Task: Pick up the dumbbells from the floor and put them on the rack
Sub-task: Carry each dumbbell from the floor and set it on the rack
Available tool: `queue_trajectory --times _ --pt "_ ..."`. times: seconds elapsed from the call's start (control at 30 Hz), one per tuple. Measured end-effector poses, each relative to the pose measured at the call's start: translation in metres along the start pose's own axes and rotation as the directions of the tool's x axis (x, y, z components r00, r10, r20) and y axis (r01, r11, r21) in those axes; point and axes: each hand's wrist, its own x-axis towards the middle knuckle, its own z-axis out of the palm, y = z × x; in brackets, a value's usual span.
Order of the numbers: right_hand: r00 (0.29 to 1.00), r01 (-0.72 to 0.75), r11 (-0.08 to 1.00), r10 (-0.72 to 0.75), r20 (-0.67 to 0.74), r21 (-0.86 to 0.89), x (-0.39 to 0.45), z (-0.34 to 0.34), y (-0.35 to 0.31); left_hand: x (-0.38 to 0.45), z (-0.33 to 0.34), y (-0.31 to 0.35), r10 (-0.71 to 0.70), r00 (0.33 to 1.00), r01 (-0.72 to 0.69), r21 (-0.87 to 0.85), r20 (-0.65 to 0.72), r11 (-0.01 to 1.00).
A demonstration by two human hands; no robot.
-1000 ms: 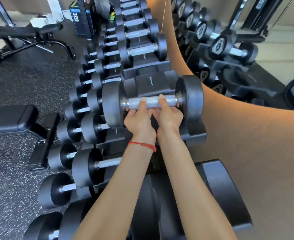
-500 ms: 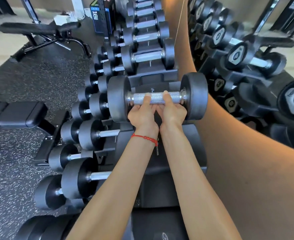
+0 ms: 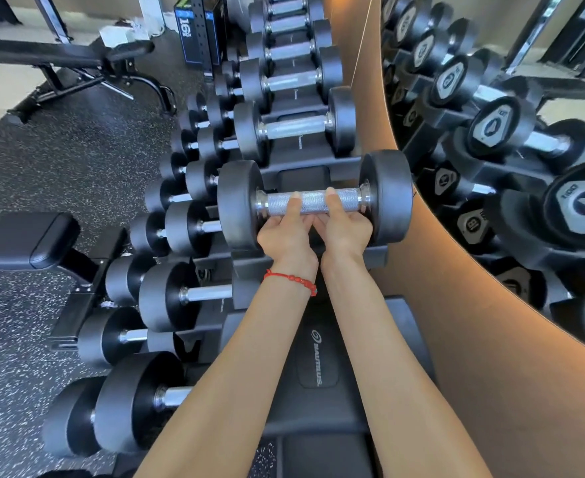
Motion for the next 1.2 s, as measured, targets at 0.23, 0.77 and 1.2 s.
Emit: queue_trajectory --times 0.23,0.77,1.2 --pt "0.999 -0.042 0.999 0.042 -0.013 0.031 0.03 0.007 0.003 0.026 0.017 -0.013 0.008 1.0 -0.008 0.024 -0.023 1.0" --pt "0.996 -0.068 0.996 0.064 -0.058 -0.066 0.043 0.021 0.026 0.049 0.006 -0.015 -0.073 0.988 0.078 0.031 -0.133 0.996" --pt "0.994 -0.073 0.994 0.065 -0.091 -0.084 0.04 0.017 0.028 0.049 0.002 -0.017 -0.093 0.991 0.1 0.07 -0.098 0.993"
